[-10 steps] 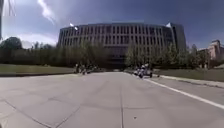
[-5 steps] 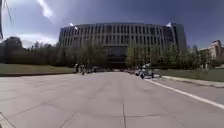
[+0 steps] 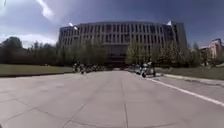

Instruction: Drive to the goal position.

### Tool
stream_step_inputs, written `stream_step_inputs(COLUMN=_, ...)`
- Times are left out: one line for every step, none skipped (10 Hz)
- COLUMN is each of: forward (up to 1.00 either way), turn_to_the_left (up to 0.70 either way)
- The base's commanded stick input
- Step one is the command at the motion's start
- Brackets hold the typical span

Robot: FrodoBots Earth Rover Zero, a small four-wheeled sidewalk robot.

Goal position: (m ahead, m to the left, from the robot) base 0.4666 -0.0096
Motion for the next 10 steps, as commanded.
stream_step_inputs(forward=0.5, turn_to_the_left=0.0)
stream_step_inputs(forward=0.5, turn_to_the_left=0.0)
stream_step_inputs(forward=0.5, turn_to_the_left=0.0)
stream_step_inputs(forward=0.5, turn_to_the_left=0.0)
stream_step_inputs(forward=0.5, turn_to_the_left=0.0)
stream_step_inputs(forward=0.5, turn_to_the_left=0.0)
stream_step_inputs(forward=0.5, turn_to_the_left=0.0)
stream_step_inputs(forward=0.5, turn_to_the_left=0.0)
stream_step_inputs(forward=0.5, turn_to_the_left=0.0)
stream_step_inputs(forward=0.5, turn_to_the_left=0.0)
